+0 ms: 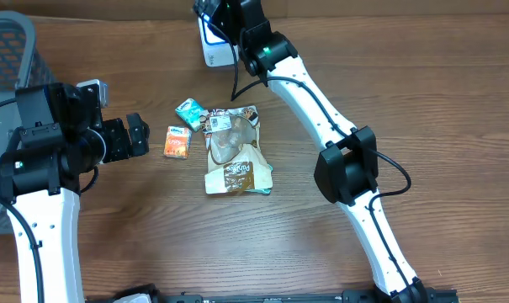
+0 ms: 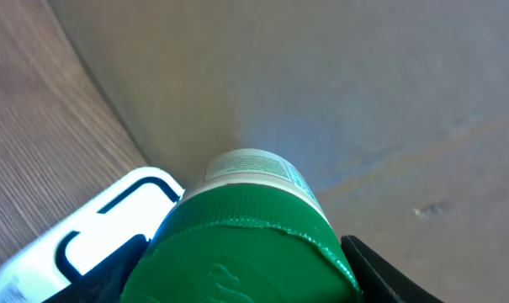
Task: Scan the item barcode
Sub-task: 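Lift the jar and hold its side against the white scanner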
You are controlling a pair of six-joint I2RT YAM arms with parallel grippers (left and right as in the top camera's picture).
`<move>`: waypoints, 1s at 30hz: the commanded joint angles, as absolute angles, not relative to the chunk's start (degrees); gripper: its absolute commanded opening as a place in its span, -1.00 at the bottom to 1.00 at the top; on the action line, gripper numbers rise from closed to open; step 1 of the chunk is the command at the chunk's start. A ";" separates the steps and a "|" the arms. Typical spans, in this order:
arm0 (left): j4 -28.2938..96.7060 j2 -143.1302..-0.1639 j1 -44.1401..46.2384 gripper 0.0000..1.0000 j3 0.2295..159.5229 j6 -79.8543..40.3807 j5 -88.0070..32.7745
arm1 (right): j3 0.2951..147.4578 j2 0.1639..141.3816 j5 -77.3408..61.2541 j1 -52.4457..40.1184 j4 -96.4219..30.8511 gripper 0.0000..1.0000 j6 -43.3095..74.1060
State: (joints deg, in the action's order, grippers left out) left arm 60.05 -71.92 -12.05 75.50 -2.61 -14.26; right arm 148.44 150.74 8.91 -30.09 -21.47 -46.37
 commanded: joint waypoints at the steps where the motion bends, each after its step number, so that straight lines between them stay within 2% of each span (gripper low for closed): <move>1: 59.99 -72.01 -12.32 0.99 76.25 -2.13 -13.96 | 149.18 150.58 8.27 -29.93 -19.66 -0.29 -55.99; 11: 59.96 -72.01 -12.32 0.99 76.25 -2.13 -13.96 | 147.83 150.58 5.67 -29.76 -15.33 -0.30 -56.82; 18: 59.99 -72.01 -12.32 0.99 76.25 -2.13 -13.96 | 143.81 150.58 5.19 -29.56 -11.88 -0.29 -65.12; 30: 59.99 -72.01 -12.32 0.99 76.25 -2.13 -13.96 | 142.65 150.58 5.02 -29.12 -9.45 -0.29 -65.06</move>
